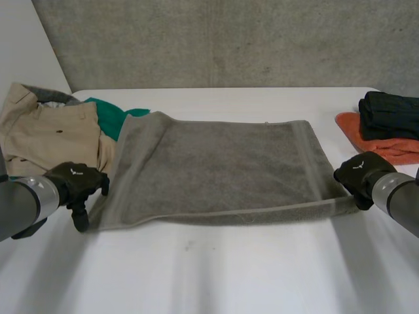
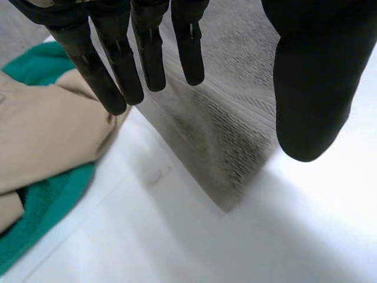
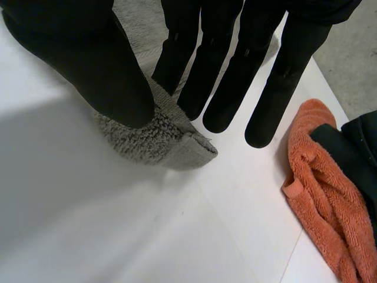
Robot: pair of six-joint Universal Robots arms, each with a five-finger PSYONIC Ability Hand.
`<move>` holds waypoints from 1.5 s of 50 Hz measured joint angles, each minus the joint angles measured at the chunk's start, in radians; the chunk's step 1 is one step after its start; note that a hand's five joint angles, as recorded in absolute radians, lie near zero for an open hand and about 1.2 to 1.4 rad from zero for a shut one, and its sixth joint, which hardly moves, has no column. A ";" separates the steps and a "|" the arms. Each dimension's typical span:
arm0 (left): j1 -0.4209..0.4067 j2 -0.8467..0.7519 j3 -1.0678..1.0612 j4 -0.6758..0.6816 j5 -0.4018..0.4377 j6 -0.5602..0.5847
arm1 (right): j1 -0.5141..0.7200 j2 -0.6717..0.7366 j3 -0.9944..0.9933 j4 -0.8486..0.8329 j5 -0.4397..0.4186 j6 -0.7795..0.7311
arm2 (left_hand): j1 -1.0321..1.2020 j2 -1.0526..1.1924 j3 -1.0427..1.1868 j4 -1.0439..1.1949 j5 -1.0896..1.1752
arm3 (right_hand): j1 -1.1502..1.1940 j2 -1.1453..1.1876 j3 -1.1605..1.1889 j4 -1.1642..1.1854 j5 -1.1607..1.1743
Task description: Fold the laundry.
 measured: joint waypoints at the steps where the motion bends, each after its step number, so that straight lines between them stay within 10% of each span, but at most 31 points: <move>1: 0.000 0.000 0.000 0.000 0.000 0.000 | 0.000 0.000 0.000 0.000 0.000 0.000 | 0.000 0.000 0.000 0.000 0.000 | 0.000 0.000 0.000 0.000 0.000; 28: -0.051 -0.208 -0.026 0.322 0.004 0.065 | 0.029 0.041 -0.023 -0.057 -0.002 0.064 | 0.017 0.023 0.022 0.028 0.027 | 0.000 0.000 0.000 0.000 0.000; 38: -0.065 -0.237 -0.004 0.426 -0.020 0.106 | 0.021 0.030 -0.007 -0.057 -0.005 0.064 | 0.639 0.637 0.630 0.625 0.613 | 0.000 0.000 0.000 0.000 0.000; 49: -0.058 -0.215 -0.004 0.465 -0.009 0.105 | 0.015 0.019 0.015 -0.061 -0.014 0.062 | 0.672 0.732 0.721 0.727 0.693 | 0.000 0.000 0.000 0.001 0.000; 58: -0.035 -0.102 -0.024 0.365 0.011 0.099 | -0.004 -0.040 0.009 0.004 -0.011 0.020 | 0.672 0.732 0.721 0.727 0.693 | 0.000 0.000 0.000 0.003 0.000; 66: -0.001 0.313 0.007 0.056 0.095 0.054 | -0.101 -0.310 -0.071 0.212 -0.058 -0.140 | 0.672 0.734 0.723 0.728 0.693 | 0.000 0.000 0.005 0.004 0.000; 75: 0.001 0.531 0.268 -0.074 0.169 -0.168 | -0.178 -0.482 -0.349 0.249 -0.206 0.062 | 0.672 0.734 0.723 0.728 0.693 | 0.000 0.000 0.005 0.004 0.000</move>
